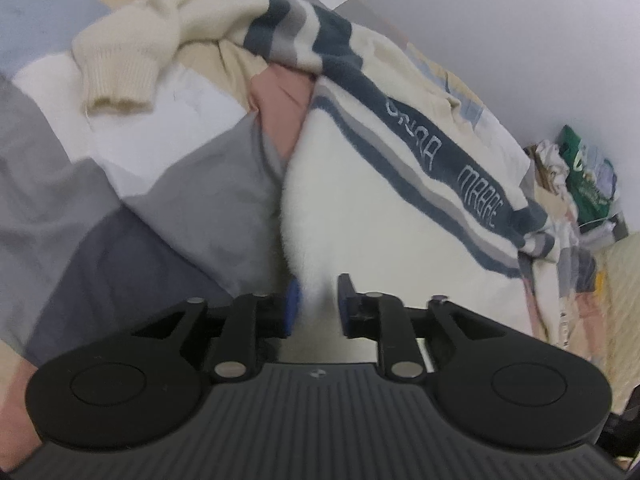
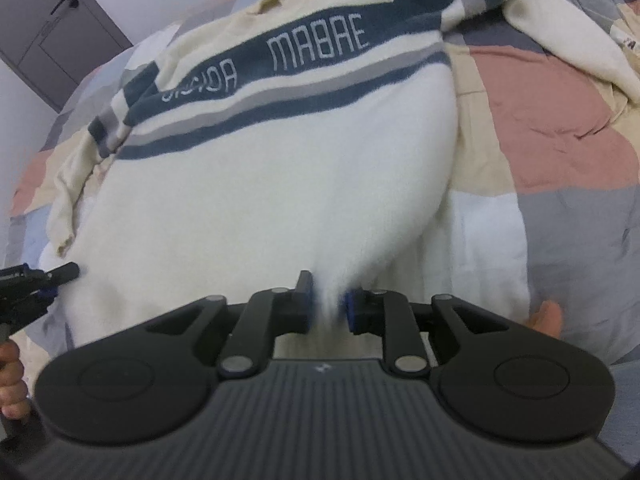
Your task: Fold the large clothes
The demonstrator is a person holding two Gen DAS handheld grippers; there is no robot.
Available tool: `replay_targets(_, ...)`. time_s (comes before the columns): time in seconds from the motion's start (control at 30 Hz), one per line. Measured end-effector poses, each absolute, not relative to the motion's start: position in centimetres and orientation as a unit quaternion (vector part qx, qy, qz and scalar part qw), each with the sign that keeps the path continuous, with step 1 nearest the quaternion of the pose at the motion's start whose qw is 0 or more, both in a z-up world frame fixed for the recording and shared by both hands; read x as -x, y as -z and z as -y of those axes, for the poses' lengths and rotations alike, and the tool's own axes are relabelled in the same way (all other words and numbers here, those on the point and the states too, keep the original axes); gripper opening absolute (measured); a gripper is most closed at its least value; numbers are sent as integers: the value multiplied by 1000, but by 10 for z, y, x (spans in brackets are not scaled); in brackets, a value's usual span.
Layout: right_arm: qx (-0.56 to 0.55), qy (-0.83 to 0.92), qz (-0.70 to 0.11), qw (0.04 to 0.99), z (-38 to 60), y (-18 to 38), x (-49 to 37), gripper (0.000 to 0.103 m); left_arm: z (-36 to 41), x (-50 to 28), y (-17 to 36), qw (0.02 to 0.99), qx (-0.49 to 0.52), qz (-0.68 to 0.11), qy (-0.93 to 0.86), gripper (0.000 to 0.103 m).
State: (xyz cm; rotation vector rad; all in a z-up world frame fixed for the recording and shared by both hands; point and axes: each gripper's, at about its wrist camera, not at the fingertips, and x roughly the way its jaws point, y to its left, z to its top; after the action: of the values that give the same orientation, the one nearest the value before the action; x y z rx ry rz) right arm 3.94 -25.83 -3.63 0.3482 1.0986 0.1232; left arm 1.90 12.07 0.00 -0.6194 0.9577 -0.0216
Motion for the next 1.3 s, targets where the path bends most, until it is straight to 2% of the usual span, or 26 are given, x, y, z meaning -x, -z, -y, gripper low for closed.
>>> replay_targets(0.03,-165,-58,-518,837,261,34,-39,38,-118,-18,-5,845,282,-453,9,39)
replay_targets(0.07,-169,-57,-516,838,264,31,-39,54,-115,-17,-10,850,273,-450,10,44)
replay_targets(0.1,-176,-57,-511,839,267,30,-41,65,-112,-16,-16,855,265,-445,12,47)
replay_targets(0.13,-182,-56,-501,844,272,26,-40,67,-109,-15,-22,860,262,-439,16,48)
replay_targets(0.37,-243,-35,-434,867,329,0,-56,66,-64,-24,-40,883,229,-408,45,54)
replay_targets(0.6,-334,22,-355,873,425,-4,-91,66,-11,-50,-13,892,213,-396,49,54)
replay_targets(0.87,-467,107,-309,822,523,56,-123,68,16,-75,36,898,172,-403,45,54)
replay_targets(1.17,-527,174,-276,785,579,143,-157,68,24,-87,45,907,144,-392,52,54)
replay_targets(1.23,-532,190,-269,780,587,158,-164,66,26,-88,46,909,139,-391,50,55)
replay_targets(1.3,-522,192,-255,791,591,166,-174,68,29,-90,46,910,133,-389,48,55)
